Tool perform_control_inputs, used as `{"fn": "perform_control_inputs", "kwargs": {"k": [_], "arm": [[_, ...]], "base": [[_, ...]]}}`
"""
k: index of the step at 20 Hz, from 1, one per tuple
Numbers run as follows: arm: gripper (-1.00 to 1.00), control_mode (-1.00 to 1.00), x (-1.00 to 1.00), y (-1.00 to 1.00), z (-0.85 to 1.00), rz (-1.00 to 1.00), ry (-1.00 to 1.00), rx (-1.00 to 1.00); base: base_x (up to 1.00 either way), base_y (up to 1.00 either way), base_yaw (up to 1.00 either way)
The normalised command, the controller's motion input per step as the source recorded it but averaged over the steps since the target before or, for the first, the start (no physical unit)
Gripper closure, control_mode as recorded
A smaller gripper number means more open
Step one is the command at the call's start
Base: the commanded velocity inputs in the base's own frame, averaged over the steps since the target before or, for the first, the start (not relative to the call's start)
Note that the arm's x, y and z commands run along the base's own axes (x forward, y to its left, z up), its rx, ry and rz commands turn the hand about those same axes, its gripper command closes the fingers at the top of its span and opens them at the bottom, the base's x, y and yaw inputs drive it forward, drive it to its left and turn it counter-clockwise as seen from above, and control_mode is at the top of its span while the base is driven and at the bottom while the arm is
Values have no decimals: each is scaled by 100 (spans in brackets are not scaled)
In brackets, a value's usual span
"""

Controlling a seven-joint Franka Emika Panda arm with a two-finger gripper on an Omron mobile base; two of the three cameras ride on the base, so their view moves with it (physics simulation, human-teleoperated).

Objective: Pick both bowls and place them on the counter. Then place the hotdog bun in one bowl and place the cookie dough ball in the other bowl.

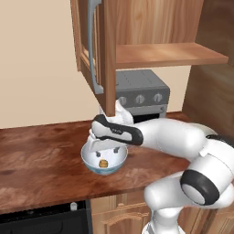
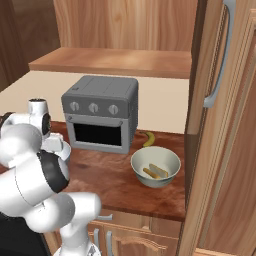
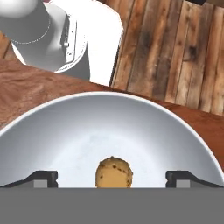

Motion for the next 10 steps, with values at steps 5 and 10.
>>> {"fn": "perform_control_inputs", "kwargs": {"k": [5,10], "arm": [[-100,-100,-9,-27,19,0,-6,3],[-100,-100,-22,-35,31,0,-9,5]], "base": [[0,0,0],[0,0,0]]}}
